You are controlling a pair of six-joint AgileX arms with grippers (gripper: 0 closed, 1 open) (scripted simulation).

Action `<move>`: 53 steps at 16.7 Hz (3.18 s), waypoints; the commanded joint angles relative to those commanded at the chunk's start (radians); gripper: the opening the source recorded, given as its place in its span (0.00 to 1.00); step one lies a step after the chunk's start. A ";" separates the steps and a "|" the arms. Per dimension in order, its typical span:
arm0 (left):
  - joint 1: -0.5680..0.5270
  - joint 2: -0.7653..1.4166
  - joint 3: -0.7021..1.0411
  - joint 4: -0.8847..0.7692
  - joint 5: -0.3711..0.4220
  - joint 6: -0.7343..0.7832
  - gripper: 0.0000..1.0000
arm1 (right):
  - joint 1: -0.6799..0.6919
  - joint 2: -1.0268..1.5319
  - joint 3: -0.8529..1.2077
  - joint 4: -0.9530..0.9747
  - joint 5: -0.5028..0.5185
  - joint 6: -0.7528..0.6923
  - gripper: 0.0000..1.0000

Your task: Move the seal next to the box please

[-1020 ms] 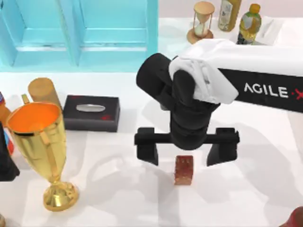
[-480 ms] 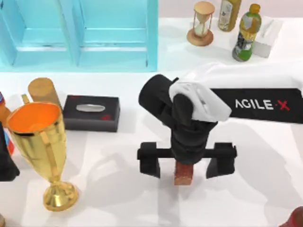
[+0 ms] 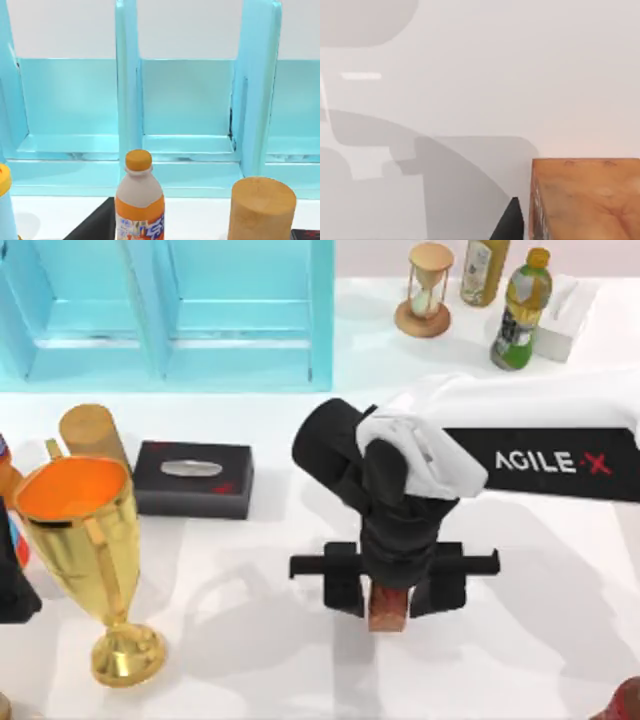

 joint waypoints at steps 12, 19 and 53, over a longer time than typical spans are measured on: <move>0.000 0.000 0.000 0.000 0.000 0.000 1.00 | 0.000 0.000 0.000 0.000 0.000 0.000 0.00; 0.000 0.000 0.000 0.000 0.000 0.000 1.00 | -0.003 -0.045 0.073 -0.119 0.000 -0.001 0.00; 0.000 0.000 0.000 0.000 0.000 0.000 1.00 | -0.565 -0.230 0.150 -0.361 0.011 -0.628 0.00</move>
